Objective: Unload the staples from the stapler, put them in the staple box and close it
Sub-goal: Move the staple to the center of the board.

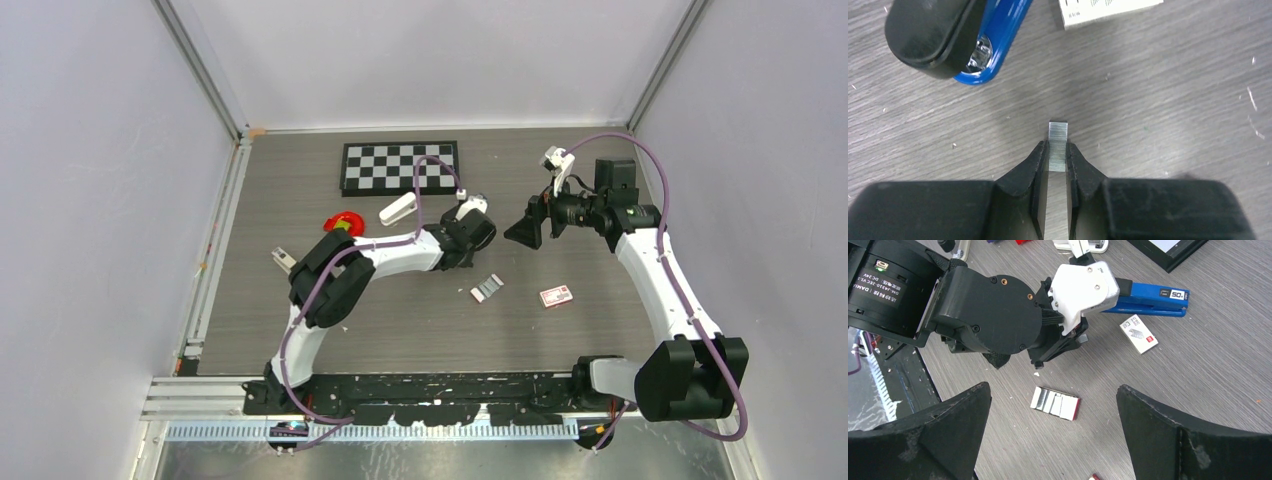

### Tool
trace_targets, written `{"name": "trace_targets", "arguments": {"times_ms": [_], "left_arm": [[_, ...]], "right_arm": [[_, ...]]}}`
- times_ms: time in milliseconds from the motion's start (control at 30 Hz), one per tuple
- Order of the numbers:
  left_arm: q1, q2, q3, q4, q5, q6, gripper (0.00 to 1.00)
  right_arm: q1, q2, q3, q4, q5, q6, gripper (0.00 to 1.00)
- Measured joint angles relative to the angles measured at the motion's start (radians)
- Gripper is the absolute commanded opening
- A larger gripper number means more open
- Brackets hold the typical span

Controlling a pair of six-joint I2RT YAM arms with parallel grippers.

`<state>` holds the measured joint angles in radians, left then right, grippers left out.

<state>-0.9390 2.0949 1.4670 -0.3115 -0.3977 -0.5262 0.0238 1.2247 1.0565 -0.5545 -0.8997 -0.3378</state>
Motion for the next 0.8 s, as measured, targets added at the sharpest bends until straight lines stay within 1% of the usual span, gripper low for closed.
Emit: {"name": "trace_targets", "arguments": {"times_ms": [100,267,467,633,800], "left_arm": [[0.000,-0.028,-0.036,0.006,0.039,0.040,0.14],[-0.003,-0.128,-0.150,0.007,0.122,0.142,0.14],[-0.005,-0.316,-0.363,0.040,0.222,0.243,0.14],[-0.005,-0.443,-0.542,0.090,0.287,0.277,0.16],[-0.008,-0.478,-0.616,0.122,0.322,0.291,0.19]], "right_arm": [[0.000,0.000,0.000,0.000,-0.007,0.000,0.99],[-0.001,0.000,0.000,0.000,-0.021,0.000,1.00],[-0.002,0.000,0.000,-0.001,-0.046,-0.002,1.00],[-0.002,0.000,0.000,-0.002,-0.084,-0.008,0.99],[-0.002,0.000,0.000,-0.003,-0.106,-0.012,1.00]]}}
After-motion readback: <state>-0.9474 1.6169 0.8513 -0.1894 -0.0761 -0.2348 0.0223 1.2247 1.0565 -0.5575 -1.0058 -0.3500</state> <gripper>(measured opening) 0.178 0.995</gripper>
